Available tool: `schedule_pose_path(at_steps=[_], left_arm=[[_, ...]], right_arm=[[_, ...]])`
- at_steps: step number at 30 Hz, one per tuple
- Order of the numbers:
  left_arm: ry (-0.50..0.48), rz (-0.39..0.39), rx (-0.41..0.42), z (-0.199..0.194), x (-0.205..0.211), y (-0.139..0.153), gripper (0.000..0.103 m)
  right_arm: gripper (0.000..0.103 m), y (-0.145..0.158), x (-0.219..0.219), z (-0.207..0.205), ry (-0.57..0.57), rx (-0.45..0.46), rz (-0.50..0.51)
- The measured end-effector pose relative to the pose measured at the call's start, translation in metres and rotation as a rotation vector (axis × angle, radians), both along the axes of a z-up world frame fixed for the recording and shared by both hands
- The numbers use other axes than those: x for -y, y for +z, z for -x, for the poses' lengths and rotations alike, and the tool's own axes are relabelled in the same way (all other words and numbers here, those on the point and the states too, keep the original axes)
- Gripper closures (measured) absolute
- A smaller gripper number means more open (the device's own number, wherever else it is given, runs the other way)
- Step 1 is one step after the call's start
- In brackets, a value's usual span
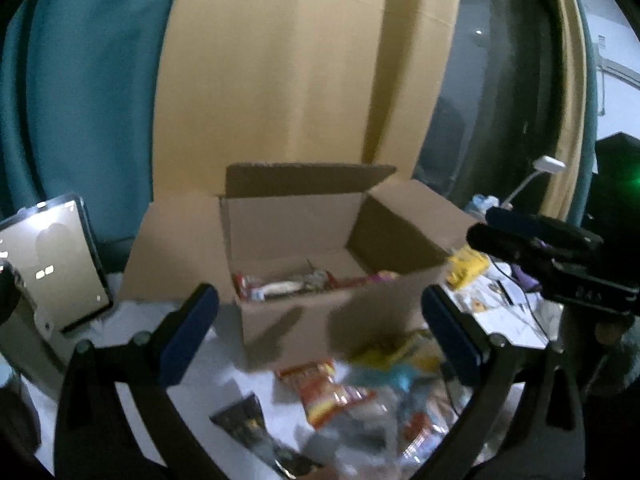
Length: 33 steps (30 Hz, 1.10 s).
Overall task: Organize snacks
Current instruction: 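Grasp a clear bag of snacks with the left tool while the right tool grasps a clear pastry bag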
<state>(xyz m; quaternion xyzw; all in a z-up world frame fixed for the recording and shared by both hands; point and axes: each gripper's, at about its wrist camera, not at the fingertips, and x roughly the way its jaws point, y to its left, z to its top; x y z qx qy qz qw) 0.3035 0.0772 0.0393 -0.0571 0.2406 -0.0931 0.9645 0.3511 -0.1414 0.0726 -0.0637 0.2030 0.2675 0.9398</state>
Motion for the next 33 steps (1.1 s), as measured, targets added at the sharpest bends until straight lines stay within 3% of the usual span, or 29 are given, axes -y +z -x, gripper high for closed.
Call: schedule_pose_path(at_steps=[10,20,27,33], left_arm=[[-0.045,0.004,-0.059,0.056,0.026,-0.029,0.001],[-0.055,0.005,-0.194,0.069,0.034,-0.079,0.001],[-0.076,-0.053,-0.317,0.070,0.040,-0.119,0.001],[-0.087,-0.128,-0.369,0.065,0.048,-0.140,0.002]], right_arm=[[0.034,-0.021,0.028,0.053,-0.032,-0.034,0.011],[0.034,-0.068,0.058,0.076,-0.093,-0.148,0.039],[0.034,-0.116,0.076,0.080,-0.111,-0.284,0.054],[0.034,-0.151,0.085,0.087,-0.100,-0.386,0.069]])
